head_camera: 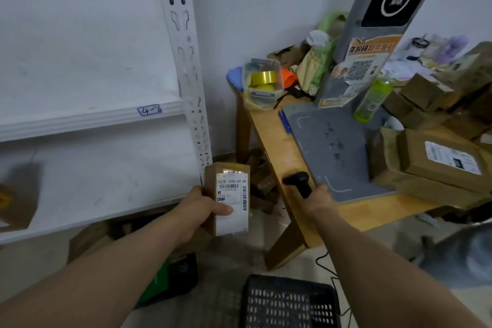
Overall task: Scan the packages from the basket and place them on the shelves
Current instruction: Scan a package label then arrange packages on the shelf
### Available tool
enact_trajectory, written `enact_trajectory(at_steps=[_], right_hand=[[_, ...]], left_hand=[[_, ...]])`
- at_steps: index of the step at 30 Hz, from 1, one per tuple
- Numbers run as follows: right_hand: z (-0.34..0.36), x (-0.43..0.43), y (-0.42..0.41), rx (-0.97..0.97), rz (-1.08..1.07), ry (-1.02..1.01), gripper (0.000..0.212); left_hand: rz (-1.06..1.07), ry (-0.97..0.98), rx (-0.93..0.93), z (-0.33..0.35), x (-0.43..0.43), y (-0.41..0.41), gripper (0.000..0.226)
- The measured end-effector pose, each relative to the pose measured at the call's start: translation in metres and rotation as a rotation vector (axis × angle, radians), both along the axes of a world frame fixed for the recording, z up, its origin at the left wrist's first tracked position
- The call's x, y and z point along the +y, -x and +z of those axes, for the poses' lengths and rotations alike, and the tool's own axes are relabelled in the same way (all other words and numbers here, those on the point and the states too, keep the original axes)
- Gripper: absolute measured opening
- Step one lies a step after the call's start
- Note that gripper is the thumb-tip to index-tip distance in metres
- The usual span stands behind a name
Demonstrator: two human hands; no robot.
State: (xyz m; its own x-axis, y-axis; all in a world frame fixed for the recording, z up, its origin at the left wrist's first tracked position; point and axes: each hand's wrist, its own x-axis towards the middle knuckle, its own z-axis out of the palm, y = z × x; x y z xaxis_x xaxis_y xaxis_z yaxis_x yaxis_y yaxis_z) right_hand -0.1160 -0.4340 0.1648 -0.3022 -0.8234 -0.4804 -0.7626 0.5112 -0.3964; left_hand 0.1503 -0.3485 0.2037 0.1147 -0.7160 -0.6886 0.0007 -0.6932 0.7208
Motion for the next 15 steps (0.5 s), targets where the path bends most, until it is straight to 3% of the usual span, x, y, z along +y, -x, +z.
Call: enact_trajectory(at_steps=[8,15], right_hand=[[-0.019,-0.022,0.008,-0.139,0.106,-0.077,0.052],[0.027,-0.01,-0.018,-0.724,0.215,-0.32,0.049]], left_hand=[[0.125,-0.037,-0.061,-0.015,-0.015,0.013,0.067],[0.328,0.044,-0.205,-0.015,-0.019,0.01,0.065]])
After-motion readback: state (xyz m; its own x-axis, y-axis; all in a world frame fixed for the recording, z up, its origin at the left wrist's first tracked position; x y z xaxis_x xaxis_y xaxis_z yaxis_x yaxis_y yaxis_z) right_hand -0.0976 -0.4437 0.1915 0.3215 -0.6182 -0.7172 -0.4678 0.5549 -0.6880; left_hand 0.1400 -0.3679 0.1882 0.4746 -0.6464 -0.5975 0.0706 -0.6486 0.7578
